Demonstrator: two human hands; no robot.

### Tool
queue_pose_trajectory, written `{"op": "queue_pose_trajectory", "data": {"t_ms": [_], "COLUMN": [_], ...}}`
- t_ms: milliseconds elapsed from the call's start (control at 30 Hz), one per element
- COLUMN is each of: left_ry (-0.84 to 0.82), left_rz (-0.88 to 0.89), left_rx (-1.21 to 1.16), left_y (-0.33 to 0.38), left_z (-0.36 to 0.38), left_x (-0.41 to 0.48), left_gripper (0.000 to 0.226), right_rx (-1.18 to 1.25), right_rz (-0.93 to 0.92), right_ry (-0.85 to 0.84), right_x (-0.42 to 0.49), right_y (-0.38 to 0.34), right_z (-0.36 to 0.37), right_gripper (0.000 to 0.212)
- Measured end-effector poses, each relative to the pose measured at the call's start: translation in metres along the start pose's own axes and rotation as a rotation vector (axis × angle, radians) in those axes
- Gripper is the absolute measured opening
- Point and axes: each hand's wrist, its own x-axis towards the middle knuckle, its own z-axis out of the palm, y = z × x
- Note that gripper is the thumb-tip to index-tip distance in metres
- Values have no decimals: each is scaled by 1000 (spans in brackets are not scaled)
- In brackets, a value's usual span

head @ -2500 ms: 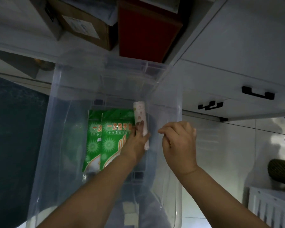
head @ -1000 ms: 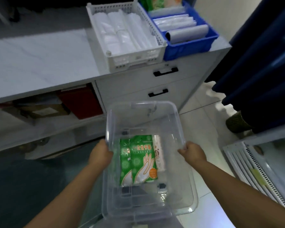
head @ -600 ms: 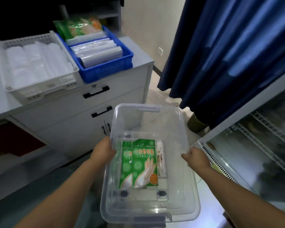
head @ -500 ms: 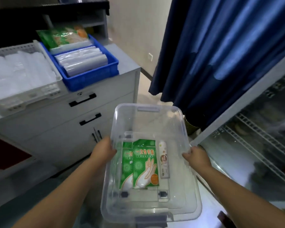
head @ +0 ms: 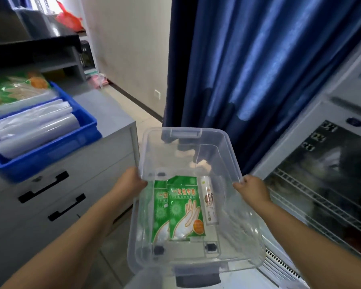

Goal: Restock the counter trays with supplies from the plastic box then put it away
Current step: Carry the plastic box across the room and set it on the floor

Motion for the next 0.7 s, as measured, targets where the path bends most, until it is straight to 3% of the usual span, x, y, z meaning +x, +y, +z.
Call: {"op": "queue_pose_trajectory", "data": {"t_ms": [400,700], "left_ry": [-18,58], "left_rz": [24,-23], "left_rx": [83,73], "left_y": [76,106], "left_z": [-61,-86], "left_x": [224,369], "left_gripper": [19,22], "right_rx": [54,21], "right_rz": [70,-59], "right_ry": [59,-11], "right_x": [197,371], "right_y": [-106,-181], "right_z": [4,25], "right_gripper": [26,26]}}
